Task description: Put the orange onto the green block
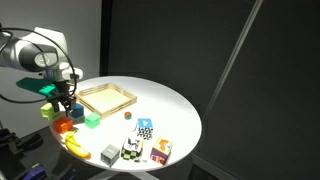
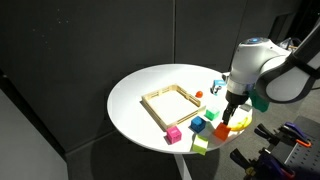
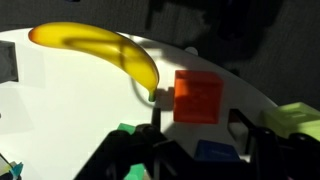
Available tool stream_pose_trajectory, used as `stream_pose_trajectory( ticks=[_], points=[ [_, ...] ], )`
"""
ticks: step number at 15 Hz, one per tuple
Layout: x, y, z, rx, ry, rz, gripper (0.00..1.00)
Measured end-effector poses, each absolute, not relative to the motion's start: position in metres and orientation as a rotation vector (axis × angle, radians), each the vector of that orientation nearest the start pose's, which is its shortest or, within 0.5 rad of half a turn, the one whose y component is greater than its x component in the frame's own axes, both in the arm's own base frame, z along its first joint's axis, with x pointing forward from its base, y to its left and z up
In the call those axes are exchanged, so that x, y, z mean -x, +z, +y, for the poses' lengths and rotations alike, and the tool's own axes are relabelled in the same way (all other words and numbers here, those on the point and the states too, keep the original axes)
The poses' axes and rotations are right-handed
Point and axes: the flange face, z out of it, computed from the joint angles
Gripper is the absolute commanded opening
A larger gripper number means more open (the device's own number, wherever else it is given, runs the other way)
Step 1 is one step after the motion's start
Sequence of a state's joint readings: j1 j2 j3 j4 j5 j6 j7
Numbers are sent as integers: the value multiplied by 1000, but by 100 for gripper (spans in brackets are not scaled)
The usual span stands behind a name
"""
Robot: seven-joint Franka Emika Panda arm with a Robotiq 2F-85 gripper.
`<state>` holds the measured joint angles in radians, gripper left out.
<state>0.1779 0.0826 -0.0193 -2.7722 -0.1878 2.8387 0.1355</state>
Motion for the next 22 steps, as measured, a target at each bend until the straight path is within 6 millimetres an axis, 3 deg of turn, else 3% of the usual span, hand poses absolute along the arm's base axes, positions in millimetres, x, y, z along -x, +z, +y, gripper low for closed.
stream_pose_trajectory(
  ticks=[8, 22],
  points=[
    [-375, 192, 71, 3184, 17, -330, 100],
    [-371, 165, 67, 3192, 54, -400, 100]
  ],
)
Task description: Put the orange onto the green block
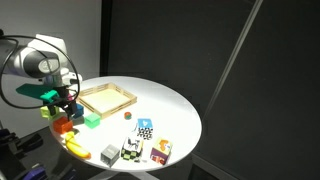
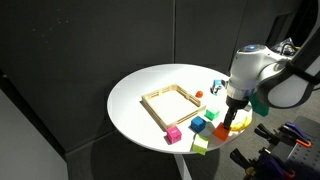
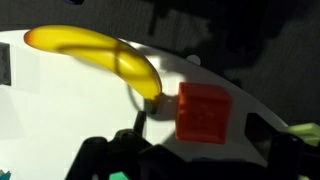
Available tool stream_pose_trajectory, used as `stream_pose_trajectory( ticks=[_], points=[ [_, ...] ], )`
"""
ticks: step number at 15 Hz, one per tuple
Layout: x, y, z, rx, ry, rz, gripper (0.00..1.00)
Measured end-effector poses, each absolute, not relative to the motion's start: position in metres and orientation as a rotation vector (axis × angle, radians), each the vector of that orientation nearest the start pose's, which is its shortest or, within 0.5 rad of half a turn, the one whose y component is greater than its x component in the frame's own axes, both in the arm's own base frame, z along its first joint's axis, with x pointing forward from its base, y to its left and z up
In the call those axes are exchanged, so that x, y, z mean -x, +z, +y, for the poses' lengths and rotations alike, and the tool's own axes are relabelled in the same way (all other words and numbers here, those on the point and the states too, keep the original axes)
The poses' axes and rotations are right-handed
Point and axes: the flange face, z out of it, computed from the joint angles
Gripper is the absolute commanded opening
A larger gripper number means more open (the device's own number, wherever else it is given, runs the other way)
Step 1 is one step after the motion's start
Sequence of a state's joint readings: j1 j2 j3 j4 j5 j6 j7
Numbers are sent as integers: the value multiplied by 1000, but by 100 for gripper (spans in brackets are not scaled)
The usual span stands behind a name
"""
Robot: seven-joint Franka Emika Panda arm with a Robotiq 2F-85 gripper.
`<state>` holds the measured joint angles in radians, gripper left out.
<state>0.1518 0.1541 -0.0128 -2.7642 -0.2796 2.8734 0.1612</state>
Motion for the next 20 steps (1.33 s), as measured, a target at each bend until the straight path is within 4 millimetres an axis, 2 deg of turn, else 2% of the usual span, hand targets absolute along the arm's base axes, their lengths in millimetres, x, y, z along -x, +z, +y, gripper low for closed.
stream_pose_trajectory(
  ticks=[13, 20],
  points=[
    [-377, 144, 81, 3212, 49, -412, 100],
    [-381, 131, 80, 3231, 72, -412, 100]
  ],
)
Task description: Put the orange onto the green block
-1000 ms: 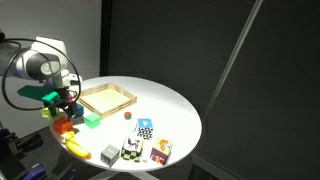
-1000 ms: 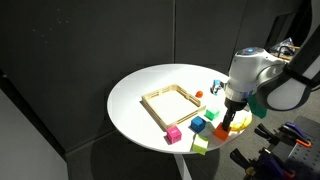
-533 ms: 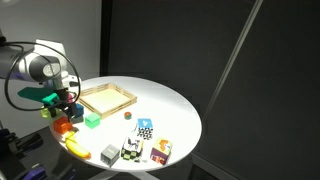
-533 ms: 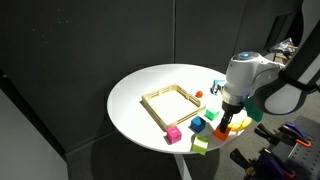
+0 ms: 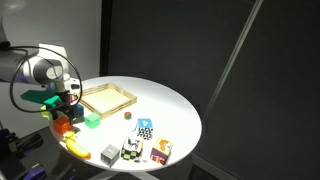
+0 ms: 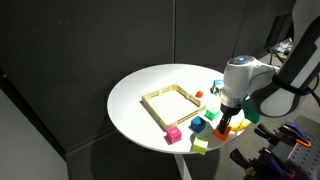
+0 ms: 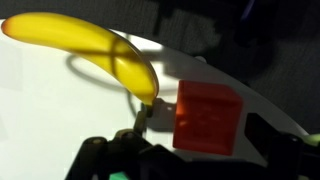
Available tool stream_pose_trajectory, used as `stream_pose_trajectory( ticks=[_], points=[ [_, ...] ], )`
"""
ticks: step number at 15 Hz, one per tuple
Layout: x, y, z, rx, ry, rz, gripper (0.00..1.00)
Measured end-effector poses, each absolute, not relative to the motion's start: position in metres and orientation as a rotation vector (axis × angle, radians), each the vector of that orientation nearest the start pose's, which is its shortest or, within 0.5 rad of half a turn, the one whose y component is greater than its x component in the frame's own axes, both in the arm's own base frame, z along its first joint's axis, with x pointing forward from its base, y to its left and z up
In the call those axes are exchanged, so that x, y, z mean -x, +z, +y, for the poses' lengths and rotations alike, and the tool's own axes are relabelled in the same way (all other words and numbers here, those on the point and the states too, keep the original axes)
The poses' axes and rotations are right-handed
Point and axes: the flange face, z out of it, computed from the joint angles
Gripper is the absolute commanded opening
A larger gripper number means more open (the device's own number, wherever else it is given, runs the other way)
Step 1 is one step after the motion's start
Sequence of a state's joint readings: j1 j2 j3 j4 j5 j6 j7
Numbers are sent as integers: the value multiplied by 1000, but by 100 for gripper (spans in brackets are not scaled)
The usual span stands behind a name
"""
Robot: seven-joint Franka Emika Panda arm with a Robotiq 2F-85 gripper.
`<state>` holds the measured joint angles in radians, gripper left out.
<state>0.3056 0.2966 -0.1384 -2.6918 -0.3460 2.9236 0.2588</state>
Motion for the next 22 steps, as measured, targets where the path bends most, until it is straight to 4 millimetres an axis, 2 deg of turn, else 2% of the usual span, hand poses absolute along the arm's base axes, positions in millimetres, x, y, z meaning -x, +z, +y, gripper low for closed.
stream_pose_trajectory(
  ticks=[3, 4, 5, 10, 11, 17, 22],
  points=[
    [-382, 127, 79, 3237, 82, -412, 100],
    [-382, 126, 79, 3239, 86, -413, 84],
    [-382, 125, 78, 3241, 89, -414, 74],
    [-383, 122, 79, 3245, 95, -421, 34],
    [-384, 122, 79, 3245, 94, -421, 30],
    [-386, 126, 78, 3251, 101, -413, 24],
    [-391, 144, 77, 3263, 103, -397, 24]
  ],
)
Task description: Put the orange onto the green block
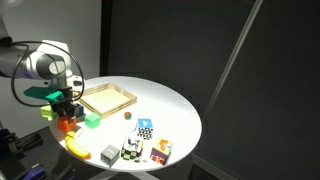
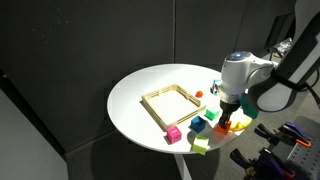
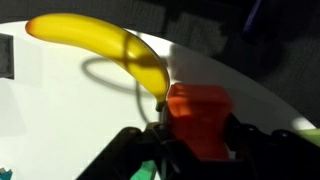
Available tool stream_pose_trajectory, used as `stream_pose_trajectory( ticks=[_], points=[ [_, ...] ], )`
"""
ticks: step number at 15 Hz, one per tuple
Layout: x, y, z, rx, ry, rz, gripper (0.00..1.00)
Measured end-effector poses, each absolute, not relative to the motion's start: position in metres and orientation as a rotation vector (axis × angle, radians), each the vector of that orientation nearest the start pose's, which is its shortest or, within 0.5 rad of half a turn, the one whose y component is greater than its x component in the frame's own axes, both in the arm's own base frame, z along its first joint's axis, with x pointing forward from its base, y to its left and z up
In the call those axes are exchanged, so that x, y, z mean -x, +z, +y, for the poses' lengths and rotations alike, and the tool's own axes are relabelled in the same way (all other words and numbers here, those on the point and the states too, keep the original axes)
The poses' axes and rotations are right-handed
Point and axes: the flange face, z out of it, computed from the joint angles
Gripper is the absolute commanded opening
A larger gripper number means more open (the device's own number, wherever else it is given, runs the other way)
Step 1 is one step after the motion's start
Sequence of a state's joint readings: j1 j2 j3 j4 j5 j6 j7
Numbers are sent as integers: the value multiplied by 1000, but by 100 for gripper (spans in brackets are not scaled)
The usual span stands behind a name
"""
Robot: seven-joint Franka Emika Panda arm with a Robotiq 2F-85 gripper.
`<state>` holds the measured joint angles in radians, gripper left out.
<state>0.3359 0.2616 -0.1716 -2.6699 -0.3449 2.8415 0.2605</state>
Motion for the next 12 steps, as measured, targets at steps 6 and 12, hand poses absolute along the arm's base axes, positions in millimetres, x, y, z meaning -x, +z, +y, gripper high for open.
stream_pose_trajectory(
  ticks=[6, 12],
  points=[
    [-398, 178, 73, 3273, 89, -369, 24],
    [-410, 212, 53, 3284, 80, -219, 24]
  ],
)
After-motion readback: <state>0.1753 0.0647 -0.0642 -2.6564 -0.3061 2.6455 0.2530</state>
